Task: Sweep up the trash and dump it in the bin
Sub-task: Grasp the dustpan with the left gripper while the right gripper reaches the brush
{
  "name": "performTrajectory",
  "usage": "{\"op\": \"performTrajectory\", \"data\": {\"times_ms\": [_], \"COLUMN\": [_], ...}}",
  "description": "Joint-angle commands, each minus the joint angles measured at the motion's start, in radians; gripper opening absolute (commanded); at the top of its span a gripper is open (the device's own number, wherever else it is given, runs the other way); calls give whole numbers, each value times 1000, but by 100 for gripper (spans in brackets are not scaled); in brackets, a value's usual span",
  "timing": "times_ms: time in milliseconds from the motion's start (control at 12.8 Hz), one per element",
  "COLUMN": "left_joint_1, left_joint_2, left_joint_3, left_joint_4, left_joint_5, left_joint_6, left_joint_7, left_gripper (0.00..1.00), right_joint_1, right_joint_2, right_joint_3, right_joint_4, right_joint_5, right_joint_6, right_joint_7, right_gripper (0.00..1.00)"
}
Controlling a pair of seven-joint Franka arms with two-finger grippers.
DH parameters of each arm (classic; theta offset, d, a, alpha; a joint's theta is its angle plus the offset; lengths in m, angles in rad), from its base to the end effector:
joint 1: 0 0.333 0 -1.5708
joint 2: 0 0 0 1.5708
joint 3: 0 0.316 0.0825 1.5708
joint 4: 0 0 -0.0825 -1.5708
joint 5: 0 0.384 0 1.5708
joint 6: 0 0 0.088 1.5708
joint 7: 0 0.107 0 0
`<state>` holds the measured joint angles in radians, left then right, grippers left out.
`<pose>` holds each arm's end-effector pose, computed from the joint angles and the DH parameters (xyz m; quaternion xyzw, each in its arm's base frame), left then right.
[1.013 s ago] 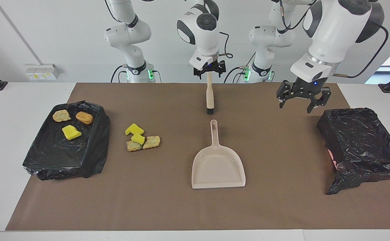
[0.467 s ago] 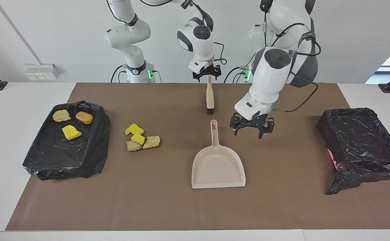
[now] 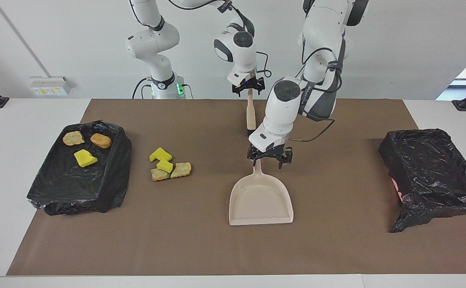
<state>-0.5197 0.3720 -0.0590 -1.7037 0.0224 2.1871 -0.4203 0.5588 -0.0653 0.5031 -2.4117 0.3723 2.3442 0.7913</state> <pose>0.5610 -0.3609 0.3877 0.9950 -0.0823 0.0487 0.0278 0.2305 0.4235 0.3332 -0.9932 -0.0035 0.0948 0.0675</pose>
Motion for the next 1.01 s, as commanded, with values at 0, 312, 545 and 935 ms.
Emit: {"op": "performTrajectory", "data": {"times_ms": [0, 312, 545, 935], "left_joint_1": [-25, -43, -42, -39], "left_joint_2": [-33, -8, -5, 1], "left_joint_3": [10, 11, 10, 10], "left_joint_4": [-74, -77, -97, -99], "left_joint_5": [11, 8, 2, -44], "left_joint_6": [66, 88, 97, 106], "left_joint_7": [-69, -92, -94, -83], "left_gripper": [100, 100, 100, 55], "right_joint_1": [7, 9, 9, -71], "right_joint_2": [1, 1, 1, -143], "right_joint_3": [-3, -3, -5, -18], "right_joint_4": [-14, -12, -3, 29], "right_joint_5": [22, 22, 13, -13], "right_joint_6": [24, 23, 12, -230], "right_joint_7": [11, 28, 48, 22], "right_gripper": [33, 0, 0, 0]}}
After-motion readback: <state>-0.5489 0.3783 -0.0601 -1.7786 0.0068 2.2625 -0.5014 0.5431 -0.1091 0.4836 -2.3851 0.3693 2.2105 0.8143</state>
